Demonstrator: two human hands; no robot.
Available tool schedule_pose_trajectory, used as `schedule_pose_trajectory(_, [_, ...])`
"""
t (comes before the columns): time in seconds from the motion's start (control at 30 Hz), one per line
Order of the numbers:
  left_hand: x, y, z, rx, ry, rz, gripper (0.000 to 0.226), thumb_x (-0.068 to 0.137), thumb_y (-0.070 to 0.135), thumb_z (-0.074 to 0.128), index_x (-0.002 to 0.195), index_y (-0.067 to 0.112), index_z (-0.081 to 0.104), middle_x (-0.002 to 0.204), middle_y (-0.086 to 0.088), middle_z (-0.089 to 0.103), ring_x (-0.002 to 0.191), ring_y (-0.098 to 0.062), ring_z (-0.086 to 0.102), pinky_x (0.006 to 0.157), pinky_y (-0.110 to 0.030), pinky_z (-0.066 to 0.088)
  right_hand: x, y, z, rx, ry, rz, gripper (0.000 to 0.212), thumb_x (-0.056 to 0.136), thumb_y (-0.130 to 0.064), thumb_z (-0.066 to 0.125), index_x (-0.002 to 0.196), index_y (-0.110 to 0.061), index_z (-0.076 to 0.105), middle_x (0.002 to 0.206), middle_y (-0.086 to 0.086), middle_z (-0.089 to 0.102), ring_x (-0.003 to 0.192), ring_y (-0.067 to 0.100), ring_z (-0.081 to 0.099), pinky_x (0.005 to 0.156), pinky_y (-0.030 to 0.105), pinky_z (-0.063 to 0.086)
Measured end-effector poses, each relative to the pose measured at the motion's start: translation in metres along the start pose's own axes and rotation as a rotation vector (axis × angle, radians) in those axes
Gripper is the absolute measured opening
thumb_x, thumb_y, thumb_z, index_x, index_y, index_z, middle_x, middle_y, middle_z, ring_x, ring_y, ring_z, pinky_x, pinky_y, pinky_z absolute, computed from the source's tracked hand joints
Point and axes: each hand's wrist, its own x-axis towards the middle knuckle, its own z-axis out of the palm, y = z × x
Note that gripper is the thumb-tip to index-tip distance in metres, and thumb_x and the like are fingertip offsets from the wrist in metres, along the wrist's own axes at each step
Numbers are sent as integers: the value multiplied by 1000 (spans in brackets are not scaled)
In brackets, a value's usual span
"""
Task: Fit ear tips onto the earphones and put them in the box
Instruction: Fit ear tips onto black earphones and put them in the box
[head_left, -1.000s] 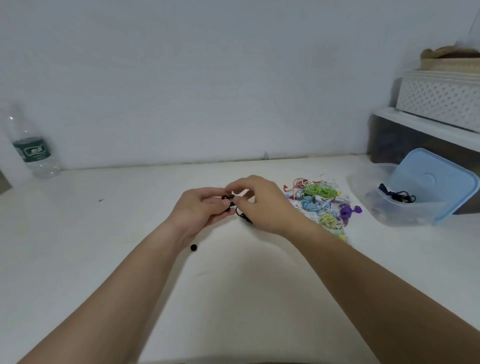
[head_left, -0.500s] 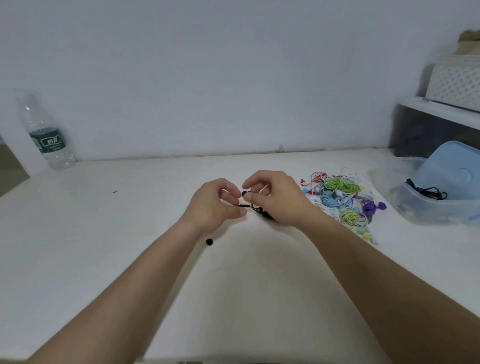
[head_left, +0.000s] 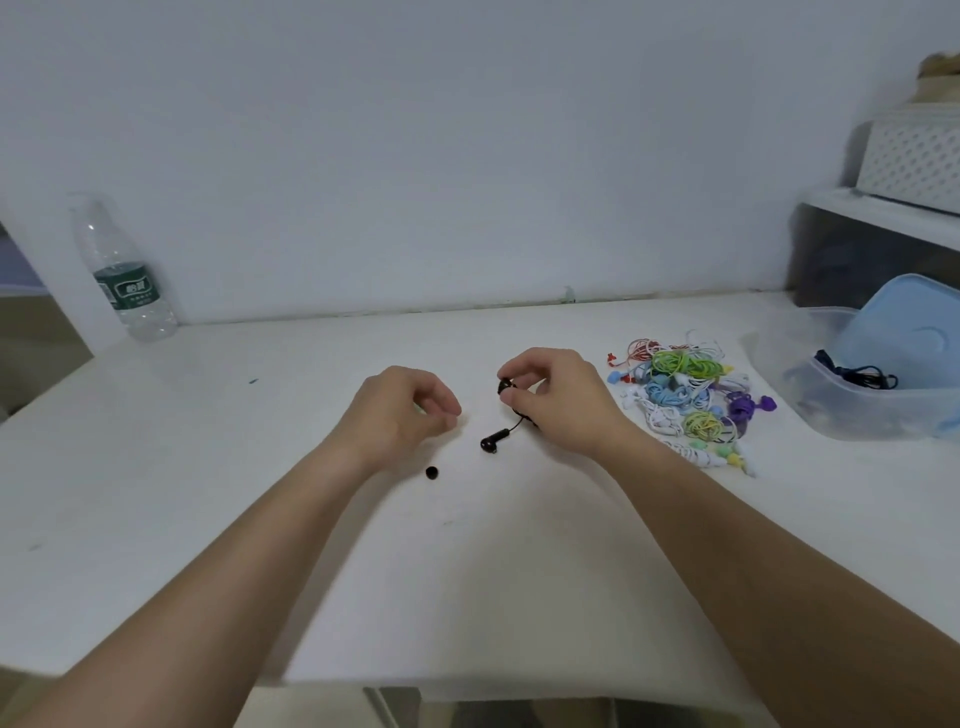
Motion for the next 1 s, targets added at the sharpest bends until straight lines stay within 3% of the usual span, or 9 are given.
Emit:
schedule_pose_trajectory(0.13, [-19, -5, -9, 131, -104, 34, 14, 82, 15, 77, 77, 28, 77, 66, 19, 68, 56, 5, 56, 58, -8, 40, -6, 1, -2, 43, 18, 32, 15, 87, -20, 72, 92, -34, 71, 85, -12, 67, 57, -13, 53, 67, 20, 39])
schedule_pose_trajectory(0.23, [-26, -8, -5, 233, -126, 15, 7, 80, 26, 80, 79, 31, 75, 73, 15, 70, 61, 3, 58, 64, -16, 46, -9, -2, -1, 47, 22, 38, 15, 87, -21, 71, 92, -35, 71, 84, -12, 68, 57, -13, 54, 67, 20, 40])
schedule_pose_trajectory(0.33, [-26, -9, -2, 319, -138, 7, 10, 82, 23, 76, 78, 32, 74, 78, 14, 70, 68, -1, 61, 71, -25, 53, -10, -4, 1, 52, 8, 37, 13, 87, -21, 71, 93, -33, 72, 85, -11, 69, 57, -13, 54, 68, 19, 40])
schedule_pose_trajectory(0.6, [-14, 3, 3, 434, -196, 92, 18, 85, 12, 61, 76, 25, 70, 78, 12, 68, 73, -10, 64, 69, -26, 54, -8, 4, 4, 123, 5, 63, 15, 88, -21, 69, 97, -32, 74, 90, -11, 69, 56, -4, 52, 70, 19, 44])
schedule_pose_trajectory(0.73, [9, 16, 11, 147, -90, 76, 10, 96, 19, 59, 88, 21, 66, 89, 10, 65, 70, -3, 59, 55, -9, 40, -6, 9, 3, 225, 26, 77, 16, 91, -19, 68, 99, -30, 75, 90, -8, 71, 60, -1, 55, 69, 19, 47])
schedule_pose_trajectory(0.87, [32, 30, 34, -380, 48, -21, 4, 94, 9, 64, 93, 9, 67, 82, -4, 71, 69, -14, 68, 67, -25, 55, -6, 13, -1, 404, 141, 114, 17, 89, -12, 69, 97, -27, 74, 89, 2, 75, 76, 11, 67, 69, 19, 53])
schedule_pose_trajectory(1.0, [41, 31, 55, -687, 99, -77, 11, 86, 8, 75, 94, 15, 75, 71, 7, 68, 77, -8, 66, 76, -21, 56, -5, 15, -7, 479, 176, 164, 14, 88, -13, 71, 98, -22, 70, 88, 5, 77, 70, 1, 65, 67, 18, 49])
